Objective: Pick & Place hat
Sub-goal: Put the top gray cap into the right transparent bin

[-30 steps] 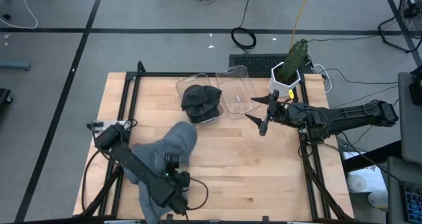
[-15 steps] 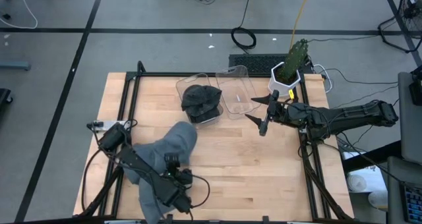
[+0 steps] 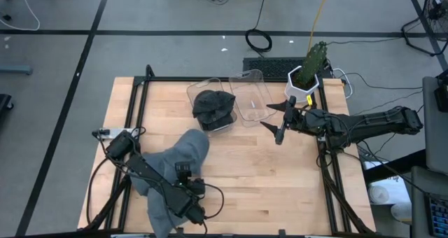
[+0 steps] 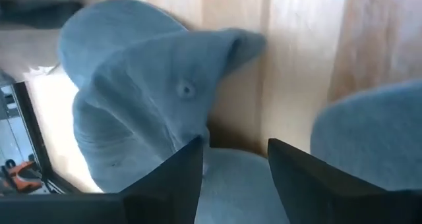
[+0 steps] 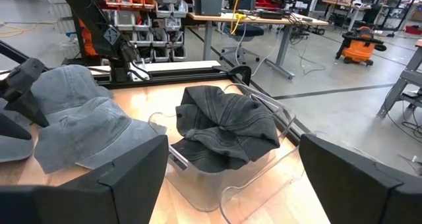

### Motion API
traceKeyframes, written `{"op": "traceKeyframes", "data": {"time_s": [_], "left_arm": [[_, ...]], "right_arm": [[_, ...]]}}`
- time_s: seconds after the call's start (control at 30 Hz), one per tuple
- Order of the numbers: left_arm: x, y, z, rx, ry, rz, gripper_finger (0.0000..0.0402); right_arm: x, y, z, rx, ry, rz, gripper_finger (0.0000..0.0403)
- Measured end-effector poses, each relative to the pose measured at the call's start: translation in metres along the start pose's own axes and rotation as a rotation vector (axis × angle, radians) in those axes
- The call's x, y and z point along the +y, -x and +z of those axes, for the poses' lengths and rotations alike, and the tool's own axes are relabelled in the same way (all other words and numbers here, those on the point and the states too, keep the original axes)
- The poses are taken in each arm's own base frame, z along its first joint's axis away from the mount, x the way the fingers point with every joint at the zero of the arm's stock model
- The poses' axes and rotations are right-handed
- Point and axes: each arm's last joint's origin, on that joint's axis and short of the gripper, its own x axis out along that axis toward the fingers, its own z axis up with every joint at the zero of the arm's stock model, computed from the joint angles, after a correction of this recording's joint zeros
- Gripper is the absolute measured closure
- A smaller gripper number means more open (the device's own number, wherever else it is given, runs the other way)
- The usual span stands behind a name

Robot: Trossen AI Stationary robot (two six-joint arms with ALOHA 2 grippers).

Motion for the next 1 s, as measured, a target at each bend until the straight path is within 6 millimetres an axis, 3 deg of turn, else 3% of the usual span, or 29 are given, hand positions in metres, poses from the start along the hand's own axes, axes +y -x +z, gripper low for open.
{"op": "traceKeyframes", "data": {"time_s": [0.2,0.4,0.63,0.83,1.0], "left_arm": [[0.006,0.0,-0.007,0.079,-0.091,0.05,0.024],[0.006,0.002,-0.005,-0.056,-0.045,0.156,0.0242],[0.003,0.0,-0.001,-0.118,0.046,0.149,0.0177],[0.0,-0.018,-0.008,-0.093,0.095,0.175,0.0108],[0.0,-0.038,-0.019,-0.059,0.121,0.244,0.0084]], "right_arm": [[0.0,0.0,0.0,0.0,-0.012,0.0,0.0074],[0.0,0.0,-0.001,0.01,-0.014,0.001,0.0074],[0.0,0.0,-0.003,0.026,-0.018,0.0,0.0074],[0.0,0.0,-0.003,0.029,-0.017,0.0,0.0074],[0.0,0.0,-0.003,0.03,-0.017,0.0,0.0074]]}}
